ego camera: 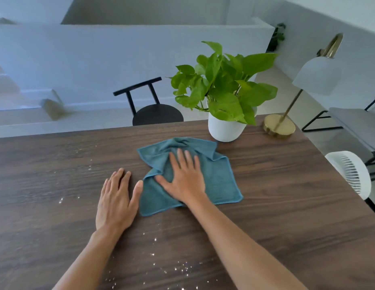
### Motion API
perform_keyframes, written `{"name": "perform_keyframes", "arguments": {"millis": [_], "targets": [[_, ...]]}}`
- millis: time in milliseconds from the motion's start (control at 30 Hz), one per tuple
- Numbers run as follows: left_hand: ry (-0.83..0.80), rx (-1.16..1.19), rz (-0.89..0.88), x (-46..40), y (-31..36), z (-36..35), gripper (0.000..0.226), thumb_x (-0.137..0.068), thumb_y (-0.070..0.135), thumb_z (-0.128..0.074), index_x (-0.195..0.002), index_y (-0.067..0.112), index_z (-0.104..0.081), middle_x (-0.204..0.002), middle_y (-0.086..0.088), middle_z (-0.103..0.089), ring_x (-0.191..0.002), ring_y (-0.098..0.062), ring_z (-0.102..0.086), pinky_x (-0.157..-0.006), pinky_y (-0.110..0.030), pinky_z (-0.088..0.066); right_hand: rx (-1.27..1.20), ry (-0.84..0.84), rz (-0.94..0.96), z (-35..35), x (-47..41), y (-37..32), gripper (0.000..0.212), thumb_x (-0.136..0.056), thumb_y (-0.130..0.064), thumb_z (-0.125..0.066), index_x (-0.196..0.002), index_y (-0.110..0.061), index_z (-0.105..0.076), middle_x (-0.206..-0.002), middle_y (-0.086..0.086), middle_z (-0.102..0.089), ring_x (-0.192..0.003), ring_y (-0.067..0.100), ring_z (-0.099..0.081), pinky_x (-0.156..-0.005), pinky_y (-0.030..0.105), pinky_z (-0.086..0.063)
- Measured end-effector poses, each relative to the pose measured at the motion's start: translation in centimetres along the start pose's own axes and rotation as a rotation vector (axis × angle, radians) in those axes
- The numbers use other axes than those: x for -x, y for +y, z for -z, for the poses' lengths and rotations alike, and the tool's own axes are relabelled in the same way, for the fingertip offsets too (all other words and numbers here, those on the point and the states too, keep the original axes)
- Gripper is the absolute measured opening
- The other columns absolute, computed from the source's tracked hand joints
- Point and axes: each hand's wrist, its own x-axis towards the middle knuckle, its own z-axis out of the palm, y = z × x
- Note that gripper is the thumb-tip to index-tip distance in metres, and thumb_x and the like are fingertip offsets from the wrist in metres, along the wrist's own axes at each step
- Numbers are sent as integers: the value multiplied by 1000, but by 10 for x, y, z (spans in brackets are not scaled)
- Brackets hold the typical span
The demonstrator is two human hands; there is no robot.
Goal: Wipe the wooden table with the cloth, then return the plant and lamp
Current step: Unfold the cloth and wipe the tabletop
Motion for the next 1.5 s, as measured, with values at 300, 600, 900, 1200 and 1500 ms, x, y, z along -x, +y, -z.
{"name": "perform_keyframes", "arguments": {"millis": [300,600,900,1200,1500], "targets": [[-34,23,18,-47,-33,12,97,-90,74,-7,-147,4,-42,-158,-11,-35,-148,-26,-26,-122,-40,-18,-6,-25,54,2,18,10,92,-84,-88,-17,-159,-37,-6,-169,-6,-1,-155,16,6,-125,47,4],[-38,-20,18,-50,-35,3,97,-90,75,-7,-150,5,-36,-162,-9,-27,-151,-22,-18,-124,-34,-8,24,-4,-94,8,-157,16,97,-81,-90,-13,-160,-32,-11,-169,0,-6,-155,21,-2,-125,48,0],[-50,20,28,-47,-31,10,95,-90,73,-10,-150,4,-37,-162,-9,-26,-151,-22,-17,-124,-32,-6,36,20,4,-1,-46,-7,94,-85,-85,-11,-160,-29,-8,-169,3,-3,-155,23,1,-125,48,-2],[-45,11,15,-48,-31,9,99,-89,75,-3,-151,4,-35,-162,-9,-25,-151,-21,-16,-124,-33,-6,-12,34,-36,14,-45,-4,103,-79,-92,-27,-146,-16,-45,-156,10,-41,-149,25,-26,-125,46,-5],[15,190,64,-46,-33,15,100,-87,78,-4,-149,8,-41,-162,-3,-28,-151,-16,-18,-124,-32,-11,66,38,-160,10,-154,-11,109,-81,-90,-17,-151,-10,-39,-160,19,-31,-150,35,-21,-125,50,-6]]}}
